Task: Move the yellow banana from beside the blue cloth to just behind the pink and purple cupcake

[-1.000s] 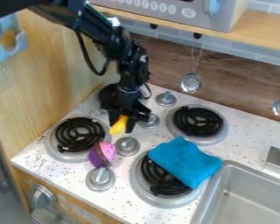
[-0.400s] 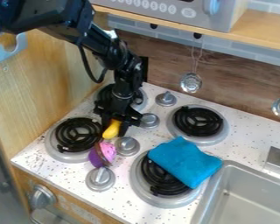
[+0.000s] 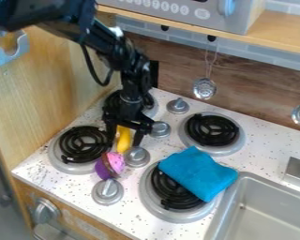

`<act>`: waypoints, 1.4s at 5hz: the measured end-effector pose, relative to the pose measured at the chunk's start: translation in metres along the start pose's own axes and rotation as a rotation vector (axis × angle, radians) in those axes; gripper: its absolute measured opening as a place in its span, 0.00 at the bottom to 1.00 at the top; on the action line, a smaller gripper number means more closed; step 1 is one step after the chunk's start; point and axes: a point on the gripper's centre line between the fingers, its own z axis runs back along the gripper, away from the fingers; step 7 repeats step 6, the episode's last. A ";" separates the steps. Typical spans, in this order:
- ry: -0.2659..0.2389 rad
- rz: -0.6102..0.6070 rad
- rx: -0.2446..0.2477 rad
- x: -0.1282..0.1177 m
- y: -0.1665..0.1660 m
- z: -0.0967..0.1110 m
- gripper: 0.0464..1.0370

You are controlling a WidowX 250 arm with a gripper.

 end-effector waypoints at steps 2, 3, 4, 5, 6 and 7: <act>-0.087 -0.058 0.027 -0.005 0.011 0.062 0.96; -0.060 -0.185 0.048 -0.028 0.010 0.085 0.96; 0.011 -0.280 0.037 -0.063 0.011 0.092 0.96; 0.042 -0.352 -0.036 -0.102 0.011 0.112 0.96; 0.092 -0.367 -0.076 -0.124 0.013 0.138 0.96; 0.092 -0.367 -0.076 -0.124 0.013 0.138 0.96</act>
